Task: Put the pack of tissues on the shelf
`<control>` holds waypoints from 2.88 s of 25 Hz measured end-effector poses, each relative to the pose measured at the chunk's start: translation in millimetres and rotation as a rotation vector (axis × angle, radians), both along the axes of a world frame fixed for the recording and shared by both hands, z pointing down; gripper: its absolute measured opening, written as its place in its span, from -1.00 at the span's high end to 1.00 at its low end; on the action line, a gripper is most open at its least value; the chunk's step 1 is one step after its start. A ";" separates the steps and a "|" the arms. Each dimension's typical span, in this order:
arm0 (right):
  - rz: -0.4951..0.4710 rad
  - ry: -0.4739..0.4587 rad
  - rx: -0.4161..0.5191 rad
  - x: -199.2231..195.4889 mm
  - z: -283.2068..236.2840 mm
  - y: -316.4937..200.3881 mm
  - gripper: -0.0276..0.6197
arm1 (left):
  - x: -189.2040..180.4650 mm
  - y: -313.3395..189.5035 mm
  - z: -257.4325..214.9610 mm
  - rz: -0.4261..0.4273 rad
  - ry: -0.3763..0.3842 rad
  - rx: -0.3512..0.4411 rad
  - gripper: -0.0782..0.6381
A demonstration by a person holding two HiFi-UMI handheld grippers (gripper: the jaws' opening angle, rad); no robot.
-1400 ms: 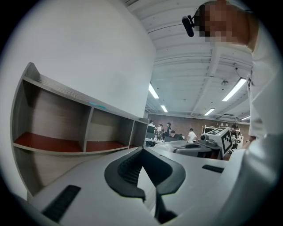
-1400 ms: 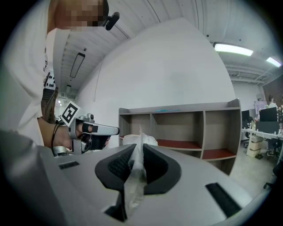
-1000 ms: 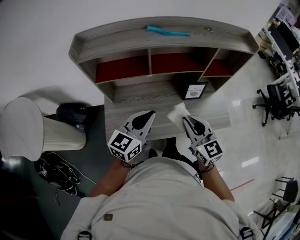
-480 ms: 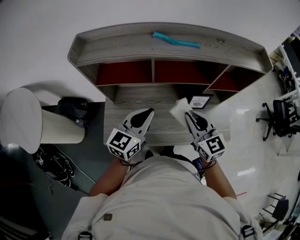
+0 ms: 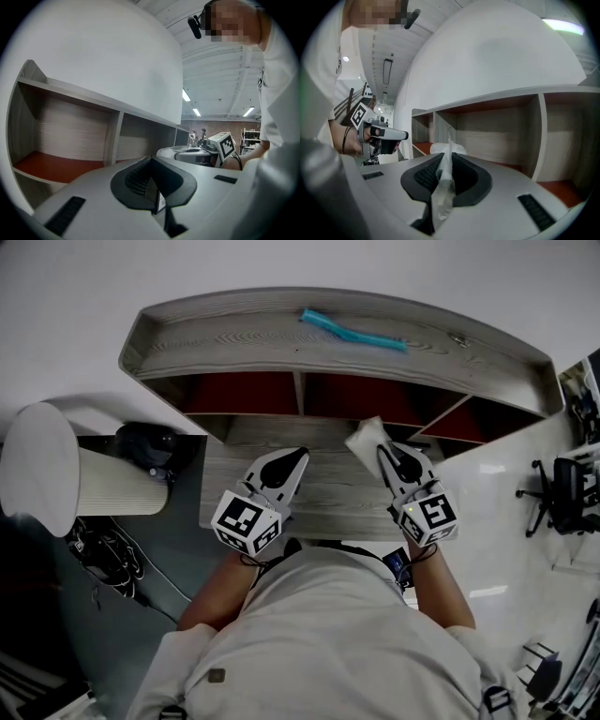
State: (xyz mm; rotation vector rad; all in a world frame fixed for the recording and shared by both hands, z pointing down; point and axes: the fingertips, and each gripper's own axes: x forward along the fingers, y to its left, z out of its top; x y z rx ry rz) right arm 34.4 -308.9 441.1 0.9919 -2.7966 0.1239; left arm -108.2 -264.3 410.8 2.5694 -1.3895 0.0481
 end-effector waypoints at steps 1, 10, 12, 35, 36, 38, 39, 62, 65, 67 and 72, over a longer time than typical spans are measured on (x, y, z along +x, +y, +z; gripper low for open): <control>-0.004 0.001 -0.002 0.9 1.6 -6.8 0.73 | 2.3 -5.1 0.7 -0.002 -0.003 -0.002 0.73; 0.007 0.036 -0.010 3.0 12.0 -57.1 0.73 | 26.8 -48.8 4.3 -0.004 -0.020 -0.004 0.74; 0.006 0.047 -0.010 1.8 15.6 -67.1 0.73 | 31.8 -58.7 7.1 -0.002 -0.024 -0.008 0.74; -0.007 0.167 -0.035 -35.8 46.2 -144.3 0.70 | 46.0 -122.9 38.8 -0.028 -0.026 -0.076 0.74; -0.005 0.169 -0.033 -37.8 46.1 -144.2 0.69 | 45.9 -123.8 39.0 -0.029 -0.027 -0.076 0.74; 0.005 0.168 -0.029 -39.0 46.1 -145.0 0.68 | 45.4 -125.3 39.5 -0.031 -0.027 -0.078 0.73; 0.010 0.168 -0.026 -38.8 46.4 -146.0 0.67 | 45.2 -125.9 39.6 -0.032 -0.026 -0.079 0.74; 0.088 0.137 0.082 -26.4 12.1 -146.7 0.18 | 37.6 -111.7 27.7 -0.027 -0.012 -0.054 0.74; 0.101 0.137 0.089 -24.3 6.7 -139.1 0.17 | 36.7 -105.3 23.5 -0.020 -0.010 -0.045 0.73; 0.110 0.140 0.092 -22.7 4.6 -133.5 0.17 | 36.1 -100.4 21.2 -0.013 -0.010 -0.040 0.73; 0.130 0.139 0.098 -22.9 -3.6 -115.5 0.17 | 33.2 -85.2 14.9 0.005 -0.008 -0.027 0.73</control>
